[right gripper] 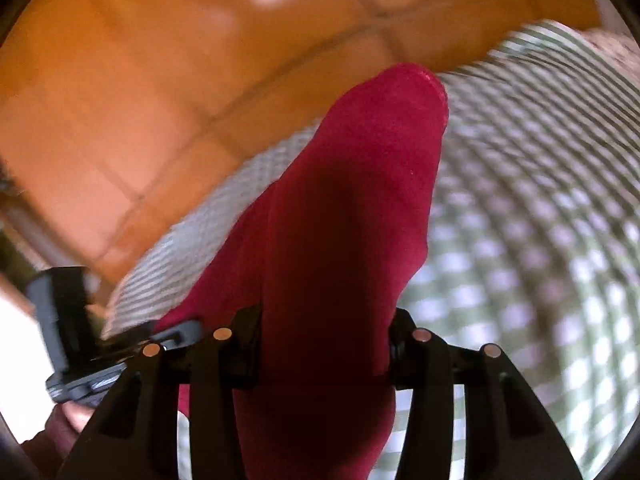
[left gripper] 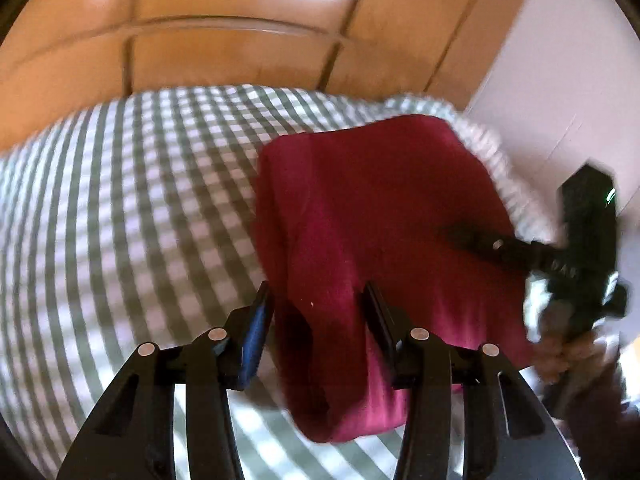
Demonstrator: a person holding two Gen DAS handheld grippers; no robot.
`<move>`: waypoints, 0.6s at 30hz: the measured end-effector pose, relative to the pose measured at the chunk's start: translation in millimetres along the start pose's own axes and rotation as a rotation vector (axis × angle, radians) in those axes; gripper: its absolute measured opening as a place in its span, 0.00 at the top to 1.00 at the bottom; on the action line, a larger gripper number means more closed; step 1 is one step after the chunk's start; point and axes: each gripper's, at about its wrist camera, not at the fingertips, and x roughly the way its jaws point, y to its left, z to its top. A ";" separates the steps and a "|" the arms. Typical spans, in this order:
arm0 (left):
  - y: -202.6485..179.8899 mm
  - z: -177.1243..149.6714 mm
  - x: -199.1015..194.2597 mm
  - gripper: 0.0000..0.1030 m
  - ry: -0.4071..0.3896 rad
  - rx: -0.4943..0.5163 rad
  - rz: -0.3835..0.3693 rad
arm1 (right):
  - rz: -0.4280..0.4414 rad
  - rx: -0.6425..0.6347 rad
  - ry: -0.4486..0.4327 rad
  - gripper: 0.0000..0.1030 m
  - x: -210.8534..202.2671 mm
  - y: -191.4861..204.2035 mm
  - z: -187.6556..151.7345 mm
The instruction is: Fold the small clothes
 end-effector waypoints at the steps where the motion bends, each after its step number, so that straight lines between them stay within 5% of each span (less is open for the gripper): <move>1: -7.1 0.4 7.7 0.56 0.012 0.029 0.022 | 0.000 0.034 0.010 0.47 2.4 -13.4 -2.5; 4: -17.7 -4.3 16.9 0.52 -0.003 0.051 0.069 | -0.040 0.066 -0.025 0.27 -8.1 -28.2 -8.1; 6: -16.4 -8.3 13.6 0.52 -0.019 0.029 0.074 | -0.068 0.042 -0.057 0.27 -24.5 -24.6 -11.5; 9: -12.5 -16.6 -0.4 0.52 -0.065 -0.002 0.091 | -0.158 -0.072 -0.127 0.38 -53.5 4.0 -17.5; 13: -3.7 -26.0 -8.5 0.52 -0.083 -0.028 0.110 | -0.162 -0.186 -0.173 0.56 -72.1 48.0 -33.9; 15: -3.1 -28.9 -8.2 0.47 -0.077 -0.037 0.120 | -0.139 -0.209 -0.131 0.58 -65.1 59.9 -44.4; 18: -0.1 -29.0 4.6 0.43 -0.055 -0.063 0.135 | -0.242 -0.272 -0.044 0.62 -32.7 67.9 -64.8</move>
